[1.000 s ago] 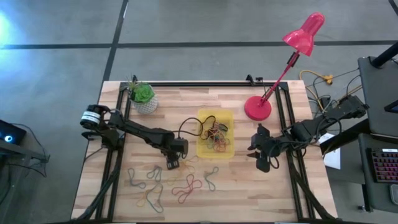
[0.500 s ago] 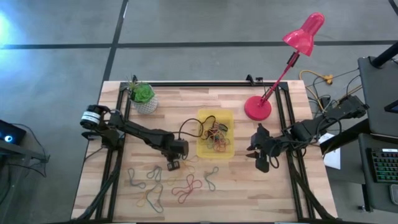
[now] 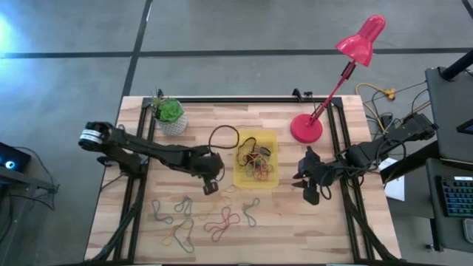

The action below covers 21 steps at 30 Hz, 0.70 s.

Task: Pick and place rubber bands into bin
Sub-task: Put the blue rubber band into the bin

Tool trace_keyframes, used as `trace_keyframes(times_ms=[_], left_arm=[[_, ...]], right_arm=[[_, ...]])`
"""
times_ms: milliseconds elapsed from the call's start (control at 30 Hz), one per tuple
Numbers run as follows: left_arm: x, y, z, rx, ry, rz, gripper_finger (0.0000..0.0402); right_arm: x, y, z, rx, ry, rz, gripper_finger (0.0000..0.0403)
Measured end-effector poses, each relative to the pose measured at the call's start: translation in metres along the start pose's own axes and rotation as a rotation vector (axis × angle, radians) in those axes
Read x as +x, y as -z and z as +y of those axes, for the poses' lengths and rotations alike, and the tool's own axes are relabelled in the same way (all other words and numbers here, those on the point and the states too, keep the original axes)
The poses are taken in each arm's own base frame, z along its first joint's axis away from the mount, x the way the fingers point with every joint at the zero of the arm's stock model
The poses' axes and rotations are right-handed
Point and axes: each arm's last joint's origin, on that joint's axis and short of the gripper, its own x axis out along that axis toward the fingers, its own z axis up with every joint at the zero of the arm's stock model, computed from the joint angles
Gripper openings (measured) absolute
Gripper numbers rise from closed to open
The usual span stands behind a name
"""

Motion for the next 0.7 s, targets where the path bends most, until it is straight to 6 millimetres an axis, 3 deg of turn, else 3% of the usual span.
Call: trace_keyframes(times_ms=[367, 567, 700], left_arm=[[-0.043, -0.028, 0.004, 0.042, 0.075, -0.356, 0.0000], [-0.045, -0.048, 0.013, 0.019, 0.085, -0.508, 0.0000], [-0.033, -0.058, 0.020, 0.021, 0.082, -0.558, 0.0000]], right_arm=[[0.000, -0.002, 0.001, 0.005, -0.012, -0.016, 0.0123], [0.000, -0.003, 0.002, 0.010, -0.023, -0.033, 0.0123], [0.000, -0.004, 0.003, 0.011, -0.026, -0.037, 0.0122]])
